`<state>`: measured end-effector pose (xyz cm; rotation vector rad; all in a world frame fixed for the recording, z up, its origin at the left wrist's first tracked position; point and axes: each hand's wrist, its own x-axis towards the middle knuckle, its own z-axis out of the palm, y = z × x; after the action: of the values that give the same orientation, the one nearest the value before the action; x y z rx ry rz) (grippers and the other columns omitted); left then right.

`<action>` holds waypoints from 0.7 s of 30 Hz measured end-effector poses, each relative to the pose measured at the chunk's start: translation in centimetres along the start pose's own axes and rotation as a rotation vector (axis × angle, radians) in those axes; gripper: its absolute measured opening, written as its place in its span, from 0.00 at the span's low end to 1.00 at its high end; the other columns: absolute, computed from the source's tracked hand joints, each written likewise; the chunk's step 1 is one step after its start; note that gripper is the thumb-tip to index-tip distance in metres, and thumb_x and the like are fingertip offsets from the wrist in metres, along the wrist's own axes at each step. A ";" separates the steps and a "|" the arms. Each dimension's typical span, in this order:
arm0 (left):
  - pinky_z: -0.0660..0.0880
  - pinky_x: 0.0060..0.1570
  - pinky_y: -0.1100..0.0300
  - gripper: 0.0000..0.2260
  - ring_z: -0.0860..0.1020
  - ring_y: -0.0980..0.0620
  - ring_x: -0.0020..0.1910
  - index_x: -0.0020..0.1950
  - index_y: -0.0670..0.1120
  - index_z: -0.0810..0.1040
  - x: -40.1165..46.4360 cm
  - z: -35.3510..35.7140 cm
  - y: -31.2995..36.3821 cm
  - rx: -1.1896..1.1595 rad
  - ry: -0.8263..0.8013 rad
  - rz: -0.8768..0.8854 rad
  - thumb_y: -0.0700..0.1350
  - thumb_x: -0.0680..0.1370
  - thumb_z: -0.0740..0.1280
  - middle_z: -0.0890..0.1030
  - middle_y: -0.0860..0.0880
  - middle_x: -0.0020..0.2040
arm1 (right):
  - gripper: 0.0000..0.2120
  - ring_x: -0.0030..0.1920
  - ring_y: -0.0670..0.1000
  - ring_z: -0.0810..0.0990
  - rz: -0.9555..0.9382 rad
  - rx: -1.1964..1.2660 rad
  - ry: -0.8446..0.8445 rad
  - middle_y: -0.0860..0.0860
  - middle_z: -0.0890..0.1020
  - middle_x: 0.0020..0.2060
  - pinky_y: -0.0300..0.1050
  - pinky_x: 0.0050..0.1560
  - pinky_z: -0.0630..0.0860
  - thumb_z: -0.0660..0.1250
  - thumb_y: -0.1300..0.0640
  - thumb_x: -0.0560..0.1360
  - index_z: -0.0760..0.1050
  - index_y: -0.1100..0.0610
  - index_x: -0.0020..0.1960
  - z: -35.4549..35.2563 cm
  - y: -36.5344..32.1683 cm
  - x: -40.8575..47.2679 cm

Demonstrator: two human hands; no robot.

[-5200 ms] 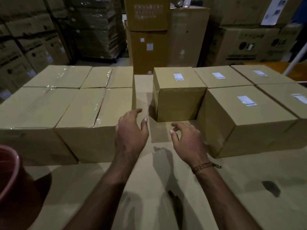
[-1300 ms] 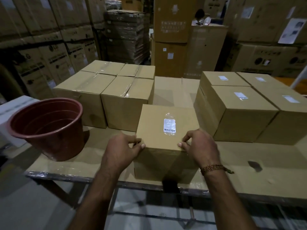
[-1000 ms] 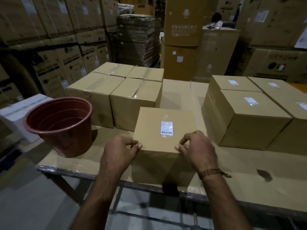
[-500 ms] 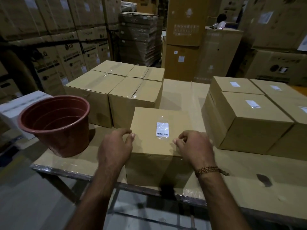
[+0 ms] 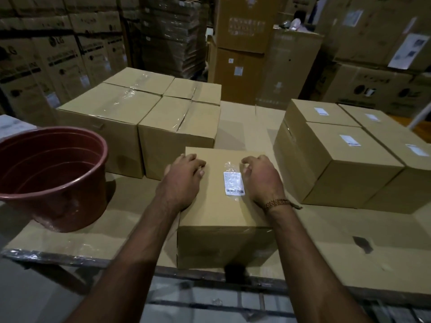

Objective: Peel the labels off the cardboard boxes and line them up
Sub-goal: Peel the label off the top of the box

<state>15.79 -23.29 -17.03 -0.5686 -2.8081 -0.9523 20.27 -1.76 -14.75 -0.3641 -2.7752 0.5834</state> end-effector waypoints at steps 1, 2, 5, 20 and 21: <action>0.60 0.77 0.44 0.16 0.61 0.47 0.81 0.72 0.54 0.77 0.5 0.3 -0.1 0.017 -0.018 0.009 0.46 0.86 0.60 0.71 0.52 0.78 | 0.15 0.53 0.58 0.81 0.012 -0.016 0.005 0.53 0.77 0.58 0.47 0.51 0.76 0.60 0.55 0.85 0.82 0.50 0.65 0.3 0.0 0.3; 0.56 0.78 0.44 0.17 0.59 0.47 0.82 0.73 0.54 0.76 0.9 0.5 -0.1 0.036 -0.038 0.017 0.45 0.87 0.58 0.70 0.52 0.79 | 0.15 0.51 0.57 0.81 0.018 -0.019 0.014 0.52 0.76 0.56 0.45 0.49 0.74 0.60 0.56 0.85 0.83 0.48 0.64 0.6 0.1 0.5; 0.47 0.81 0.45 0.20 0.56 0.50 0.83 0.76 0.55 0.73 2.3 0.8 0.6 0.072 -0.104 0.063 0.40 0.87 0.55 0.66 0.52 0.81 | 0.16 0.47 0.49 0.78 0.029 0.035 0.083 0.47 0.76 0.51 0.39 0.45 0.70 0.62 0.60 0.83 0.85 0.46 0.62 1.2 0.7 0.6; 0.44 0.81 0.41 0.31 0.53 0.46 0.84 0.80 0.64 0.67 4.1 1.6 2.3 0.199 -0.210 0.176 0.37 0.82 0.57 0.59 0.51 0.85 | 0.16 0.50 0.44 0.82 0.081 0.281 0.180 0.41 0.82 0.50 0.40 0.52 0.77 0.66 0.64 0.80 0.88 0.46 0.51 2.1 1.9 0.9; 0.44 0.81 0.41 0.30 0.53 0.46 0.84 0.79 0.65 0.67 4.1 1.7 2.2 0.191 -0.205 0.177 0.37 0.82 0.57 0.59 0.51 0.85 | 0.16 0.50 0.44 0.82 0.076 0.275 0.180 0.41 0.81 0.50 0.41 0.52 0.78 0.66 0.64 0.80 0.88 0.46 0.52 2.2 2.0 0.9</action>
<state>12.89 -19.40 -16.17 -0.9151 -2.9170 -0.6172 19.09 -0.52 -17.31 -0.4383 -2.4769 0.8915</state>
